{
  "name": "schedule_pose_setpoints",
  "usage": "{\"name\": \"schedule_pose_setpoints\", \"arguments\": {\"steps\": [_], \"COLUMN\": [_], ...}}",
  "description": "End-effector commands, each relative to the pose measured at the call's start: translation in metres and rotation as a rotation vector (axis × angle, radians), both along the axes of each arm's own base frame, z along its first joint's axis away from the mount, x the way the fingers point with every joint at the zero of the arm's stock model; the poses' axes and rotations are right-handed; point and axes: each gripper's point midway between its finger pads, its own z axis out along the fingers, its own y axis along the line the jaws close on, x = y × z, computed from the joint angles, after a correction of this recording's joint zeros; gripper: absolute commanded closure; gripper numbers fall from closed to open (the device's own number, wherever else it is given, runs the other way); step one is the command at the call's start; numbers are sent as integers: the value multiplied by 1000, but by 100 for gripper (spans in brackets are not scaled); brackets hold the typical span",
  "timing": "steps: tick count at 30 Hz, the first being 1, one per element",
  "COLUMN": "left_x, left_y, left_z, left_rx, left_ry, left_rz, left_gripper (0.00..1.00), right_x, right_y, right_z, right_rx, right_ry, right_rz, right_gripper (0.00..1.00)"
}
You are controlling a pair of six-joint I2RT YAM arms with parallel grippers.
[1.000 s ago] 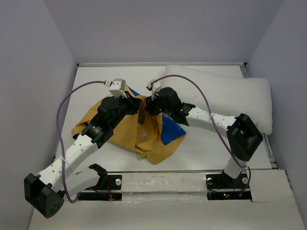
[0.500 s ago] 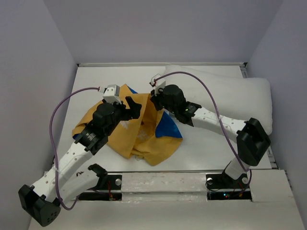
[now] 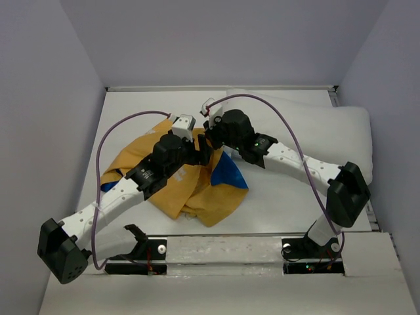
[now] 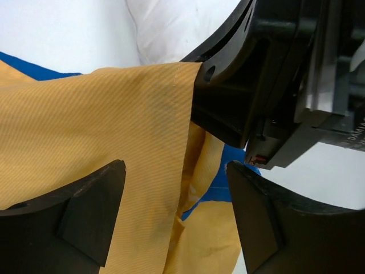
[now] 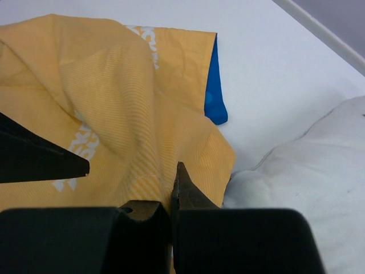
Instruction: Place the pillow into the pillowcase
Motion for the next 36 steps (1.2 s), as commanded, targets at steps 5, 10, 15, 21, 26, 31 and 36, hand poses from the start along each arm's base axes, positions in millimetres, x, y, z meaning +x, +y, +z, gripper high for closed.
{"name": "schedule_pose_setpoints", "arguments": {"steps": [5, 10, 15, 21, 26, 31, 36], "left_x": [20, 35, 42, 38, 22, 24, 34], "left_y": [9, 20, 26, 33, 21, 3, -3], "left_z": [17, 6, 4, 29, 73, 73, 68], "left_rx": [54, 123, 155, 138, 75, 71, 61], "left_ry": [-87, -88, -91, -119, -154, -136, -116], "left_rz": [125, 216, 265, 276, 156, 77, 42], "left_gripper": [26, 40, 62, 100, 100, 100, 100], "right_x": [-1, -4, -6, 2, 12, 19, 27], "right_y": [2, -2, -13, -32, -45, -49, -88], "right_z": [35, 42, 43, 34, 19, 14, 30], "right_rx": [69, 94, 131, 132, 120, 97, 129], "right_ry": [-15, -10, 27, 51, 80, 100, 128], "right_rz": [30, 41, 60, 51, 73, 73, 58], "right_gripper": [100, 100, 100, 100, 100, 56, 17]}}
